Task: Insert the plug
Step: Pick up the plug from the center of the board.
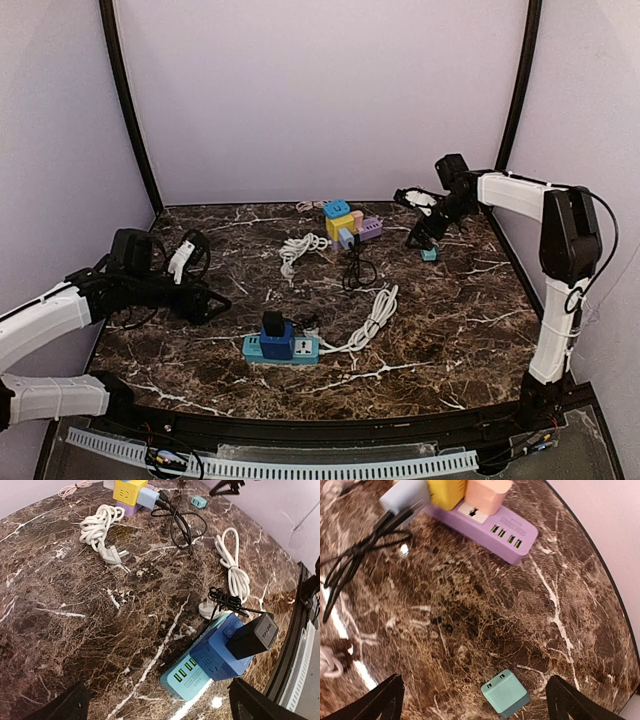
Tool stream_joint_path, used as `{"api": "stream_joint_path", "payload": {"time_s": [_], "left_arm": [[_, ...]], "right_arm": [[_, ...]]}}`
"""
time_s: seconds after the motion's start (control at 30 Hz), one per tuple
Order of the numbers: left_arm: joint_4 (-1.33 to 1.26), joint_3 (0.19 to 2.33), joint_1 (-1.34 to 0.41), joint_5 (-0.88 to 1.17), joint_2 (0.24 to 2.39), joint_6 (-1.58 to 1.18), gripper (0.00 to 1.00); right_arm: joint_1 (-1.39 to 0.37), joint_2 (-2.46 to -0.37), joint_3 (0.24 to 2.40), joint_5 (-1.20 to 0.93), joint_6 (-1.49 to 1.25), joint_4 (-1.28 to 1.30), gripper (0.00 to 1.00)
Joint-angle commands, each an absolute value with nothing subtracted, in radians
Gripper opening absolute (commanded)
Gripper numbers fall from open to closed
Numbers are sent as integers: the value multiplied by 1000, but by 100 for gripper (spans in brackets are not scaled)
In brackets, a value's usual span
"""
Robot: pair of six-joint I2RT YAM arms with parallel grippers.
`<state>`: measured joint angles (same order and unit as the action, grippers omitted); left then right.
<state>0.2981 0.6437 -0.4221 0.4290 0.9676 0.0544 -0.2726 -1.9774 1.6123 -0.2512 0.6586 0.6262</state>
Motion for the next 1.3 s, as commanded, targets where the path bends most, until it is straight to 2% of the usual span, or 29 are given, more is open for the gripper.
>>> {"api": "stream_joint_path", "payload": {"time_s": [0.0, 0.1, 0.3, 0.77, 0.9, 1.03, 1.1, 1.27], "left_arm": [[39, 478, -339, 543, 841, -228, 99], [-91, 364, -276, 559, 786, -295, 99], [-170, 251, -237, 561, 710, -302, 98], [-214, 215, -202, 570, 679, -300, 98], [-227, 209, -201, 571, 681, -307, 98], [-232, 205, -201, 574, 681, -309, 97], [-233, 205, -202, 574, 680, -310, 96], [-238, 222, -199, 561, 672, -337, 95]], "right_arm": [[-197, -1997, 1642, -429, 1102, 771, 99], [-181, -2011, 1607, -367, 1258, 764, 98], [-172, -2128, 1657, -267, 1293, 723, 96], [-161, -2204, 1670, -245, 1304, 710, 83], [-153, -2210, 1693, -251, 1304, 748, 66], [-156, -2207, 1706, -257, 1287, 774, 31], [-160, -2180, 1706, -280, 1260, 771, 19], [-200, -2000, 1643, -410, 1110, 621, 12]]}}
